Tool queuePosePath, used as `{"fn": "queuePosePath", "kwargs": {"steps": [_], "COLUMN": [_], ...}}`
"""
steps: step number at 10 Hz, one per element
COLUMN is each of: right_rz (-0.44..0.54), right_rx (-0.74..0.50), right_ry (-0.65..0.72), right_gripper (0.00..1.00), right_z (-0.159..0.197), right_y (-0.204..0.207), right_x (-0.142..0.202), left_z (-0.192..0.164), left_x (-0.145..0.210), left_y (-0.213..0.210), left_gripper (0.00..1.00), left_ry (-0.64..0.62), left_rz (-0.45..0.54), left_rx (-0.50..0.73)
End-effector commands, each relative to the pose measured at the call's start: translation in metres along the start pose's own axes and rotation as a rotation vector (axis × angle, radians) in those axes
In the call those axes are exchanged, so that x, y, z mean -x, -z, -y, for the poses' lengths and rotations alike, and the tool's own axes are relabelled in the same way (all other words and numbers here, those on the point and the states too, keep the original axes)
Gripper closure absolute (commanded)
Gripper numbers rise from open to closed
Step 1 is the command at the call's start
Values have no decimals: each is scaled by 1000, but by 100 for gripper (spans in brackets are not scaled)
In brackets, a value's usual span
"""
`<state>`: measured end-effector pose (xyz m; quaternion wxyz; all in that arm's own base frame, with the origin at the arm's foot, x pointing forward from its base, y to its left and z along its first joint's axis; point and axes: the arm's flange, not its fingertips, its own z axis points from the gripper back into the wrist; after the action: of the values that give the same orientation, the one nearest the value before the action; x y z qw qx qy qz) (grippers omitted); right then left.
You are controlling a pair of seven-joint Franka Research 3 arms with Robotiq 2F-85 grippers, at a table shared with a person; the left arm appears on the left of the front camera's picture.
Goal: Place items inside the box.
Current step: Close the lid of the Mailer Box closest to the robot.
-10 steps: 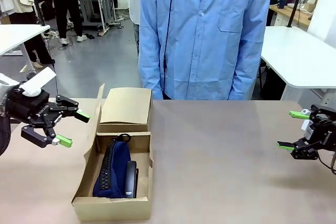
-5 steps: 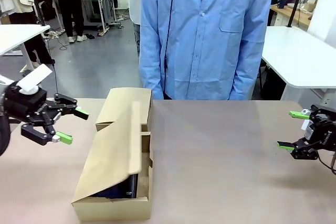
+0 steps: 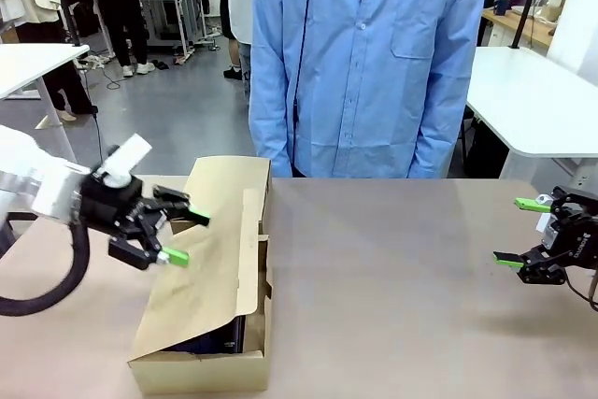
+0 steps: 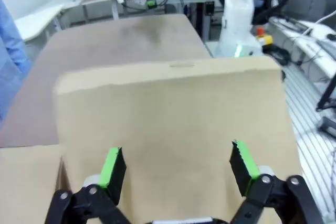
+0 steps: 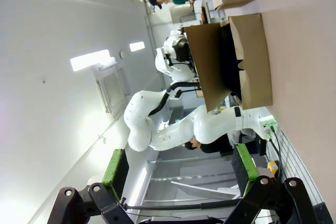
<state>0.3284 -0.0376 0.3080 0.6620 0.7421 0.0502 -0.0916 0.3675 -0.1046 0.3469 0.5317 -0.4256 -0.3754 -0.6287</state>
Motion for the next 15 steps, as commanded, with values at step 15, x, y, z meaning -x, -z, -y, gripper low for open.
{"fn": "queuePosePath", "kwargs": {"steps": [15], "right_rz": [-10], "right_rx": [6], "right_ry": [-5], "right_gripper": [0], "right_z": [-3], "right_y": [-1], "right_x": [3], "left_z": [60], "left_x": [-42], "left_y": [-108], "left_gripper": [0], "left_ry": [-745], "left_rz": [274], "left_rx": [-79]}}
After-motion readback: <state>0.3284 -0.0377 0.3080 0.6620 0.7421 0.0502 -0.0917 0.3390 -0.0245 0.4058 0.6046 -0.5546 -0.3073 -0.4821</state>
